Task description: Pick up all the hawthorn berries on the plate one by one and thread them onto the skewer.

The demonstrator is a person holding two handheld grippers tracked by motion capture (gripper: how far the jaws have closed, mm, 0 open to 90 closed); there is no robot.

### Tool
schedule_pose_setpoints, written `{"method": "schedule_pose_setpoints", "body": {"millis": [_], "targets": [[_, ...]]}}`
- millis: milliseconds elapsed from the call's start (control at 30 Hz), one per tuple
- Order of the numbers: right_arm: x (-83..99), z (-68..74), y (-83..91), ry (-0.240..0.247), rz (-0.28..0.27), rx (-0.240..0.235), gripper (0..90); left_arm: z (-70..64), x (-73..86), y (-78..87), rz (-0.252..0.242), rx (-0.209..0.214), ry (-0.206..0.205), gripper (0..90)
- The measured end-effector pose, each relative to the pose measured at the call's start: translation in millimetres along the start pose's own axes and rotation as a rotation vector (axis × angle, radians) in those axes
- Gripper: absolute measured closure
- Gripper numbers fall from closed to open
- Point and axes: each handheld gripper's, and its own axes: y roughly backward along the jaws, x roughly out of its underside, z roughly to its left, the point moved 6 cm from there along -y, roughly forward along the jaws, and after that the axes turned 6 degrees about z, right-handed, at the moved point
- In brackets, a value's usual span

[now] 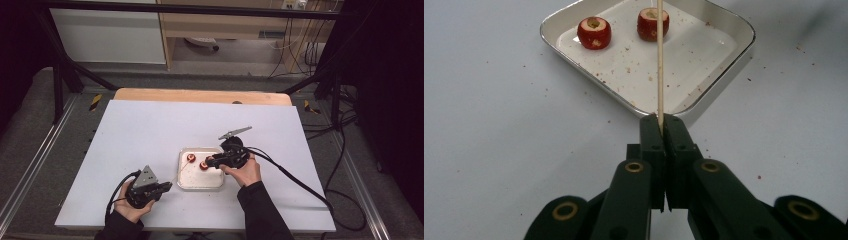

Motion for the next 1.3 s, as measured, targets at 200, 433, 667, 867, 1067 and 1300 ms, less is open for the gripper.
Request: {"method": "schedule_pose_setpoints", "body": {"millis": [200,433,667,867,1067,1300], "targets": [[-0.6,-0.8,4.7,-0.065,-0.137,-0.049,61.4,-1.1,-1.5,0.2,-0.025,-0.022,0.029,88.6],[0.5,-5.3,7.5,-0.126,-0.244,-0.096,61.5,-3.9,-3.1,-1.9,-0.043,-0.032,0.059,88.6],[-2.6,-9.5,11.6,-0.189,-0.339,-0.128,61.5,-9.0,-5.4,-5.4,-0.073,-0.035,0.11,88.6],[-6.6,-11.0,11.8,-0.236,-0.422,-0.14,61.5,-15.9,-11.3,-9.8,-0.103,-0.042,0.139,88.6],[-12.5,-10.0,19.4,-0.264,-0.508,-0.151,61.6,-19.7,-16.7,-13.8,-0.125,-0.042,0.165,88.6],[-18.0,-9.7,27.7,-0.274,-0.589,-0.154,61.6,-27.2,-28.3,-21.5,-0.158,-0.014,0.192,88.6]]}}
